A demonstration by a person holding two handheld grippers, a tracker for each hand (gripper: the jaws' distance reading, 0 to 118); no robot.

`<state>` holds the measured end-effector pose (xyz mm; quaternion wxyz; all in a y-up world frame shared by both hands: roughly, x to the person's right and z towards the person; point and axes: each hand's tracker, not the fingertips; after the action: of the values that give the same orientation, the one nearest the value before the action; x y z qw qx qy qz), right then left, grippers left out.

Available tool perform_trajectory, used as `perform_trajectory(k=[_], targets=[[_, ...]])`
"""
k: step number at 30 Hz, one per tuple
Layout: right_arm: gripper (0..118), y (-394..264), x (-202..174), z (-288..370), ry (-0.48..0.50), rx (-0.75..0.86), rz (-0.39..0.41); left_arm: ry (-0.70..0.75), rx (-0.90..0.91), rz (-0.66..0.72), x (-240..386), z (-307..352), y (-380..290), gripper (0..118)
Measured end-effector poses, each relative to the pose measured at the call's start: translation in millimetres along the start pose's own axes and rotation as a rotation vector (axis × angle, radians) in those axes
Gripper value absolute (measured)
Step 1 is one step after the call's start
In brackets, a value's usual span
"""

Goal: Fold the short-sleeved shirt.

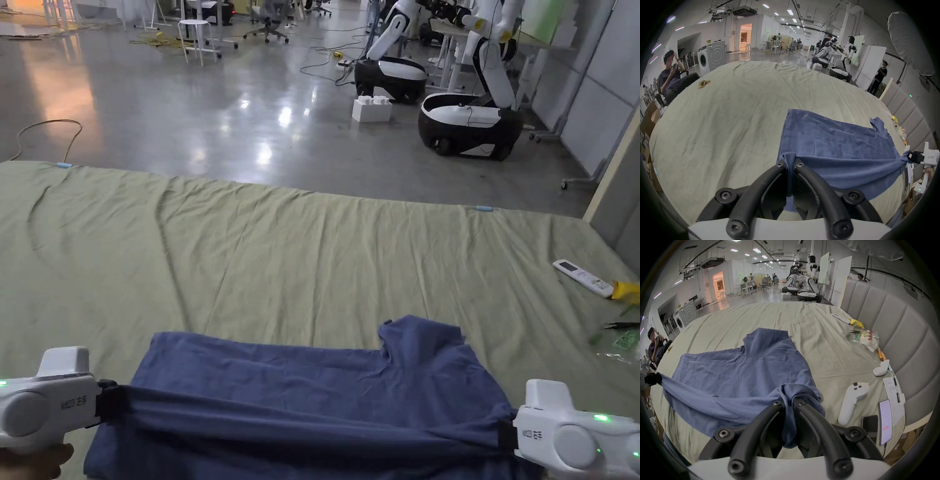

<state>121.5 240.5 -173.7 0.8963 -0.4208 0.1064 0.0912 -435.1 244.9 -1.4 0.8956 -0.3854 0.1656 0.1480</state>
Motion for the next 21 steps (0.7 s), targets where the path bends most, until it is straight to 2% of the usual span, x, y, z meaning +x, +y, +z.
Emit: perform_trajectory(k=[6, 16, 18, 19, 20, 21], targets=[[9, 8.9, 3.8, -40.5, -0.002, -0.023, 0.011, 0.022, -0.065, 0.016, 8.3, -24.8, 7.9, 6], [12, 13.9, -19.1, -48.7, -0.042, -0.025, 0.055, 0.029, -0.098, 0.036, 10.1, -37.0, -1.5, 6], [20, 9.4, -21.1, -46.4, -0.066, -0.028, 0.065, 0.015, -0.08, 0.025, 9.8, -34.3, -1.5, 7], [33, 9.3, -22.6, -42.8, -0.093, -0.012, 0.074, 0.01, -0.052, 0.0, 11.6, -29.5, -3.1, 10], [43, 8.0, -23.0, -37.4, -0.107, 0.008, 0.076, 0.014, -0.029, -0.019, 13.4, -25.2, -3.6, 17], [54, 6.5, -23.0, -29.4, -0.11, 0.039, 0.076, 0.025, -0.005, -0.042, 9.6, -24.6, -1.7, 30]])
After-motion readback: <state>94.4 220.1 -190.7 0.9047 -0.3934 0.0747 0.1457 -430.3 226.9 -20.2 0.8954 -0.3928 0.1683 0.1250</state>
